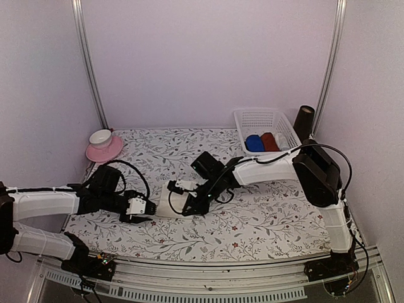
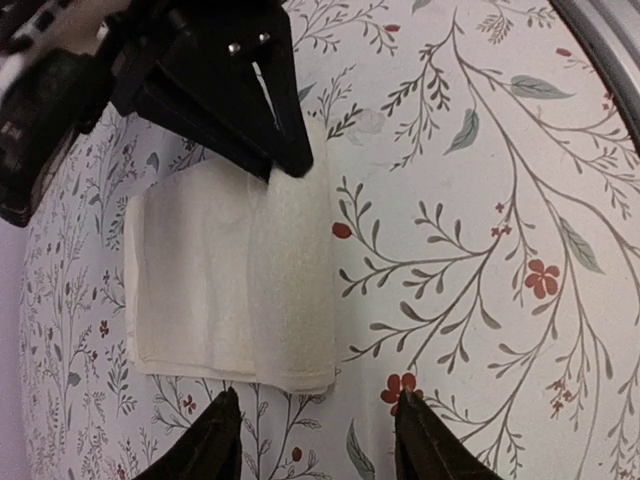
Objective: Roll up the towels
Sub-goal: Roll the towel at the center of the board.
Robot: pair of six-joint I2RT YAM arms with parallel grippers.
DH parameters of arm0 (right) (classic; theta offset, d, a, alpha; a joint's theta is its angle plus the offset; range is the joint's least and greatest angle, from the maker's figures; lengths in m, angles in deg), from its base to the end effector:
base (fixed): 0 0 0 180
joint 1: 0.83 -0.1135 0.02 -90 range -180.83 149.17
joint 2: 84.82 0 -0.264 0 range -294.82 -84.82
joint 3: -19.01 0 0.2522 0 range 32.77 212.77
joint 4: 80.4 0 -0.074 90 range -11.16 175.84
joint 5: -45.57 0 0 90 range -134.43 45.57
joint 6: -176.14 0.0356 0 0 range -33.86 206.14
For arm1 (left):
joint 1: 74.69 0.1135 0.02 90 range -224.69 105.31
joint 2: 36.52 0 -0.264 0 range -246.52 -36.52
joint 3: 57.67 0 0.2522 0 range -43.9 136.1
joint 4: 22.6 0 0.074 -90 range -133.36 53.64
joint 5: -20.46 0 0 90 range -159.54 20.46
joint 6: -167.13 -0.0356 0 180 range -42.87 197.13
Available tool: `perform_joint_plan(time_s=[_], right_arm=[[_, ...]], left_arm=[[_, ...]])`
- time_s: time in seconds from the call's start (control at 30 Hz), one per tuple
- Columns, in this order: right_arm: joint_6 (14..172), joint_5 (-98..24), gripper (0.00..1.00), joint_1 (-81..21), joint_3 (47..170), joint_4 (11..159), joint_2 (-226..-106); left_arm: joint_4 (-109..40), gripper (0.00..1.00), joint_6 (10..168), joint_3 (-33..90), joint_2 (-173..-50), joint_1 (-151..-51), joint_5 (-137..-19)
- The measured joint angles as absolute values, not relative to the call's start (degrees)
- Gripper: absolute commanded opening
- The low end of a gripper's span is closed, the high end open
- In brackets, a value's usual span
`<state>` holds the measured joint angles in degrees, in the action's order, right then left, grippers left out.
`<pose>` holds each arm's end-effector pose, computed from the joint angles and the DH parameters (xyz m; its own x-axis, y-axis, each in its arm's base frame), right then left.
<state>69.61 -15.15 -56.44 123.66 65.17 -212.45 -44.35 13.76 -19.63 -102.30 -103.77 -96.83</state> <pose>0.2511 0.3976 0.1356 -0.2091 -0.7449 -0.6336 -0.9681 0.0661 0.2418 0.1699 -0.1132 0.1566 0.3210 0.7305 -0.6028 0.9042 -0.0471 0.4244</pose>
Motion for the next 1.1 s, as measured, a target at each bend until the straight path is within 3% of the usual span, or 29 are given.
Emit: perform_joint_plan(time_s=[0.37, 0.7, 0.93, 1.1], right_arm=[[73.96, -0.22, 0.10, -52.16, 131.99, 58.50, -219.29], [75.01, 4.54, 0.11, -51.41, 135.55, 55.60, -222.11], [74.99, 4.63, 0.11, -51.41, 135.93, 54.94, -222.31], [74.85, 5.00, 0.11, -51.39, 136.32, 54.55, -222.62]], left_arm=[[-36.46, 0.52, 14.91, -21.99, -105.73, -110.43, -91.93], [-28.37, 0.52, 16.55, -21.91, -110.91, -114.24, -85.50], [-26.49, 0.47, 17.38, -21.12, -114.41, -114.87, -83.30], [-25.79, 0.37, 17.71, -19.63, -116.42, -115.46, -81.83]])
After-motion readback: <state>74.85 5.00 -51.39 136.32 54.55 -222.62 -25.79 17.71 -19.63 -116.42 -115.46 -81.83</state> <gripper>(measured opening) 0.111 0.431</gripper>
